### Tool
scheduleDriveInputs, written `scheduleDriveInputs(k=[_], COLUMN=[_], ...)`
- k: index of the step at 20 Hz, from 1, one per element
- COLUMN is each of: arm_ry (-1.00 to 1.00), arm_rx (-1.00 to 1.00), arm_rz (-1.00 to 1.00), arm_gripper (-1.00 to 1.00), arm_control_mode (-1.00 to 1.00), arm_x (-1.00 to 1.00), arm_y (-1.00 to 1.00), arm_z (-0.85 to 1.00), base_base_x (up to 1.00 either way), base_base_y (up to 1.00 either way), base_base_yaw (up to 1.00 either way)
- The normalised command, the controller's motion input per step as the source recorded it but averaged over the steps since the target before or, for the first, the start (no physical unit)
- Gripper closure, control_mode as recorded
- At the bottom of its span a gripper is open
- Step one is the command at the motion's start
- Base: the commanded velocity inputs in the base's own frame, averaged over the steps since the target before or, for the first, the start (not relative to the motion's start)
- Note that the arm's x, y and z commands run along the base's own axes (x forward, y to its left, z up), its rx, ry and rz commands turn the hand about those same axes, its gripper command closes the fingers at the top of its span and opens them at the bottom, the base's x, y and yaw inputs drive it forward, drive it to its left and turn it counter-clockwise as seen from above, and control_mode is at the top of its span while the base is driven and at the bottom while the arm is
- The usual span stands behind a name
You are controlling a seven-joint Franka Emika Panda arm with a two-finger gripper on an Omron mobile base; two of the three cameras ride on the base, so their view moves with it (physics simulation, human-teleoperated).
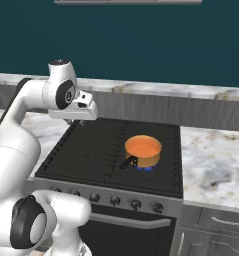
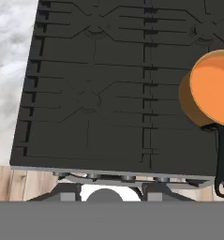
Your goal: Wait until the marinara sauce is simmered to a deep red color and then turn off the stove.
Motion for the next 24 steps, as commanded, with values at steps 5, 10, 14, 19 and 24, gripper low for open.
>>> scheduleDriveInputs(k=[5, 10, 14, 19, 24], arm_ry=[0.00, 0.00, -0.03, -0.06, -0.07], arm_rx=[0.00, 0.01, 0.01, 0.03, 0.04], arm_rz=[0.03, 0.00, 0.00, 0.01, 0.00], arm_gripper=[-1.00, -1.00, -1.00, -1.00, -1.00], arm_control_mode=[-1.00, -1.00, -1.00, -1.00, -1.00], arm_x=[-0.04, -0.19, -0.32, -0.41, -0.33], arm_y=[-0.04, -0.35, -0.61, -0.82, -0.82], arm_z=[-0.01, 0.00, 0.00, 0.00, -0.02], base_base_x=[0.00, 0.00, 0.00, 0.00, 0.00], base_base_y=[0.00, 0.00, 0.00, 0.00, 0.00], base_base_yaw=[0.00, 0.00, 0.00, 0.00, 0.00])
